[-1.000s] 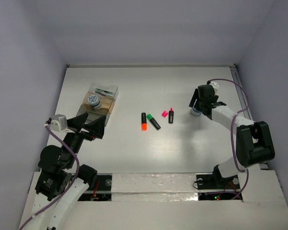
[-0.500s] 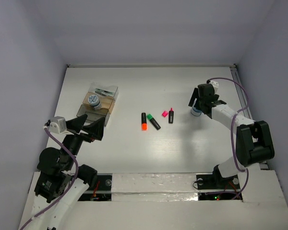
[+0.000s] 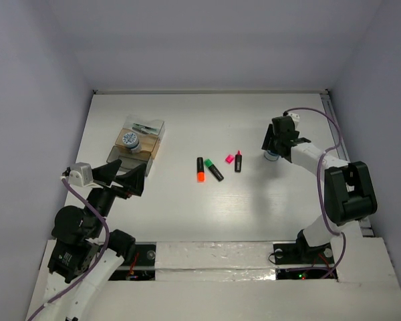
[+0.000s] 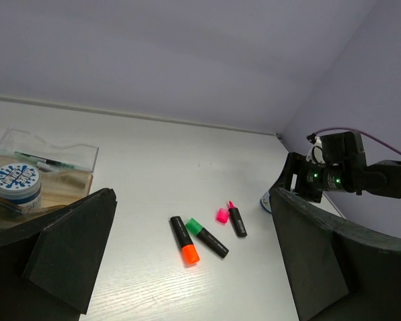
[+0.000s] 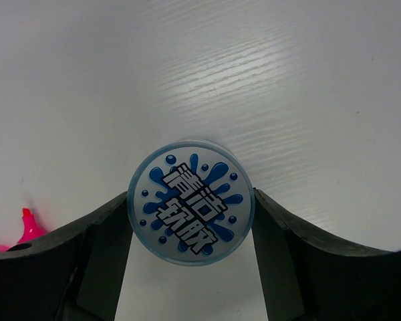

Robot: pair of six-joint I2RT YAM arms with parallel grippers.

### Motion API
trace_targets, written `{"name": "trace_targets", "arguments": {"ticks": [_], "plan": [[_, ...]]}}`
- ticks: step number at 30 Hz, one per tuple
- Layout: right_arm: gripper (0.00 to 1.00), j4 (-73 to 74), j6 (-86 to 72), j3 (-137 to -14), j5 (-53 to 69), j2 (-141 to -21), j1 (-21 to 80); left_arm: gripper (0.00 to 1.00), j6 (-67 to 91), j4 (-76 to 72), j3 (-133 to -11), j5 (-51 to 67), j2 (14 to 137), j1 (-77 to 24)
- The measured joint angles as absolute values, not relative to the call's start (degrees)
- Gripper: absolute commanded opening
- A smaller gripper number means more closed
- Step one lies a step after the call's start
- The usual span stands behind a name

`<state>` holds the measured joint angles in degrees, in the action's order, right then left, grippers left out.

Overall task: Sort the stationery into containers
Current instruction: Pick up the stationery from the center of the board, then place the stationery in the storage box.

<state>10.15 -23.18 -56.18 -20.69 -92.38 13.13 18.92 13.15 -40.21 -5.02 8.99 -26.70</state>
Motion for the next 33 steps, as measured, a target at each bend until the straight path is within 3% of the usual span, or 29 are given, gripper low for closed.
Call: {"name": "trace_targets", "arguments": {"ticks": [5, 9, 18, 26, 33], "plan": [[0.51, 12.23, -21.28, -58.76, -20.51, -90.76, 18.98, 0.99, 18.9, 13.15, -40.21, -5.02, 8.99, -26.7], [0.51, 12.86, -19.22, -70.19, -17.47, -92.49, 29.41, 0.99, 18.87, 13.19, -40.21, -5.06, 8.99, -26.7], [0.51, 2.5, -16.91, -94.85, -4.08, -109.49, 46.98, 0.99, 18.92, 13.63, -40.21, -6.87, 9.1, -26.57], [0.52, 2.13, -15.81, -110.32, 3.49, -127.17, 50.72, 0.99, 18.94, 14.15, -40.21, -7.81, 9.23, -26.57], [0.52, 5.23, -12.53, -122.87, 3.11, -136.29, 51.18, 0.99, 18.94, 14.17, -40.21, -7.75, 9.23, -26.55]]}}
